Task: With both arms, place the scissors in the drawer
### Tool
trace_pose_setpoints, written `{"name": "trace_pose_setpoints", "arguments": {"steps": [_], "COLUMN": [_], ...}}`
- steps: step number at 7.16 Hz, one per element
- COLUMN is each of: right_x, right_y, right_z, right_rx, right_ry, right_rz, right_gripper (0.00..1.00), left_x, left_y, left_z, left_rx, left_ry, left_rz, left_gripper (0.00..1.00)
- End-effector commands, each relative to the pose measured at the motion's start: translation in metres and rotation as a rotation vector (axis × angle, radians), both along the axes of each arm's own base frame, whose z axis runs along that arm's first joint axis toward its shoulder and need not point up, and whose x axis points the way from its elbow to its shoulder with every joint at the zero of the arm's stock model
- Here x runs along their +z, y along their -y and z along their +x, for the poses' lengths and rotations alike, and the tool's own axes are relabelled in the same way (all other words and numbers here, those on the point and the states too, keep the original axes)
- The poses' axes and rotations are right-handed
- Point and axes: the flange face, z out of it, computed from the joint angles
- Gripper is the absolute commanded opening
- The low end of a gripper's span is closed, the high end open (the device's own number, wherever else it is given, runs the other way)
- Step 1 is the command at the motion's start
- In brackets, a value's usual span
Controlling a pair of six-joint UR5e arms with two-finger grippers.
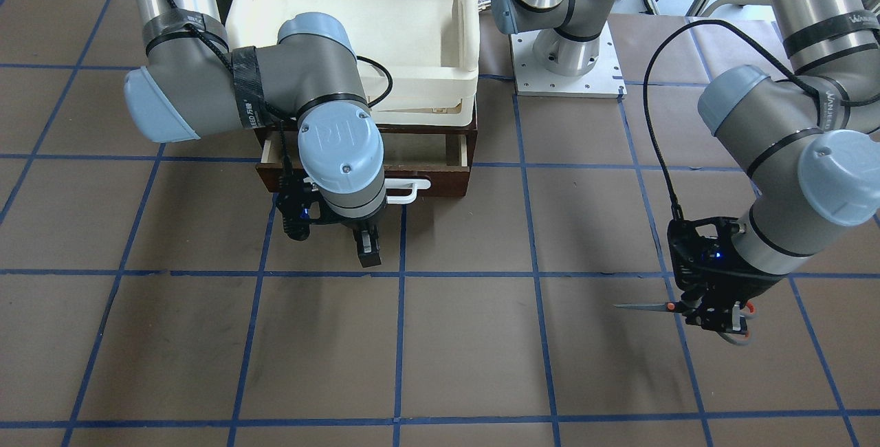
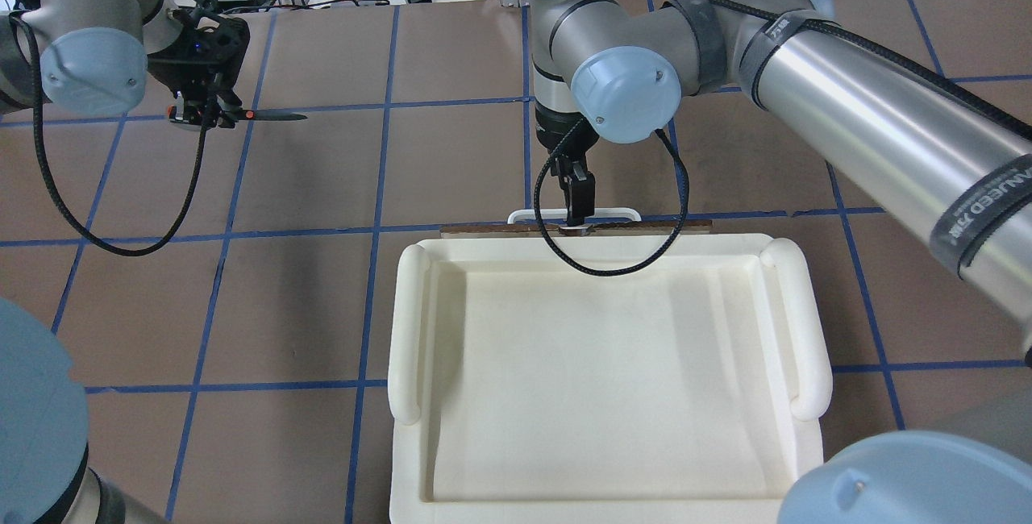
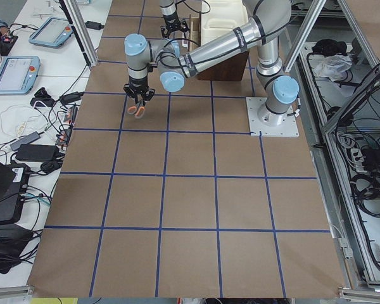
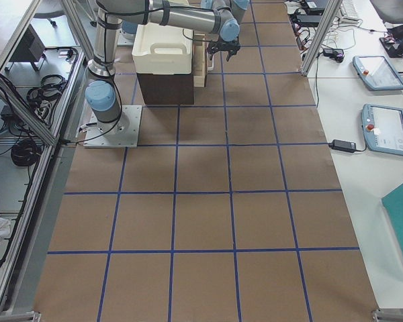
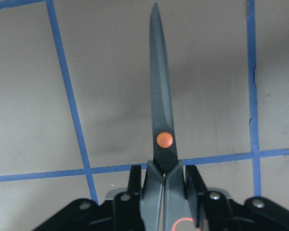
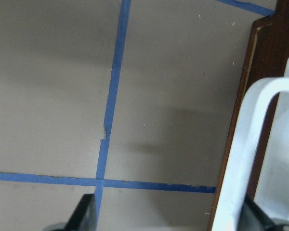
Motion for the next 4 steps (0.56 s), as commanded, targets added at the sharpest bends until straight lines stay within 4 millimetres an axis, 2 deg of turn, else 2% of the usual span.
{"name": "trace_pose_setpoints", "arguments": {"steps": [1, 2, 4], "right_x": [-0.005, -0.008, -0.008], "right_y": [0.015, 0.016, 0.021], "right_z": [0.005, 0.004, 0.003], "right_rx": [0.003, 0.002, 0.017], "right_ry": [0.002, 0.000, 0.008], "right_rz": [-0.005, -0.003, -0.009], "right_gripper": [1.00, 1.00, 1.00], "left_x": [0.011, 0.012, 0.016], "left_y": [-0.005, -0.009, -0.012], "left_z": [-0.018, -0.024, -0.045], "left_rx": [0.043, 0.108, 0.117], "left_ry": [-0.012, -0.021, -0.021], "left_rz": [-0.001, 0.017, 0.019], "left_gripper": [0.00, 0.00, 0.00]}}
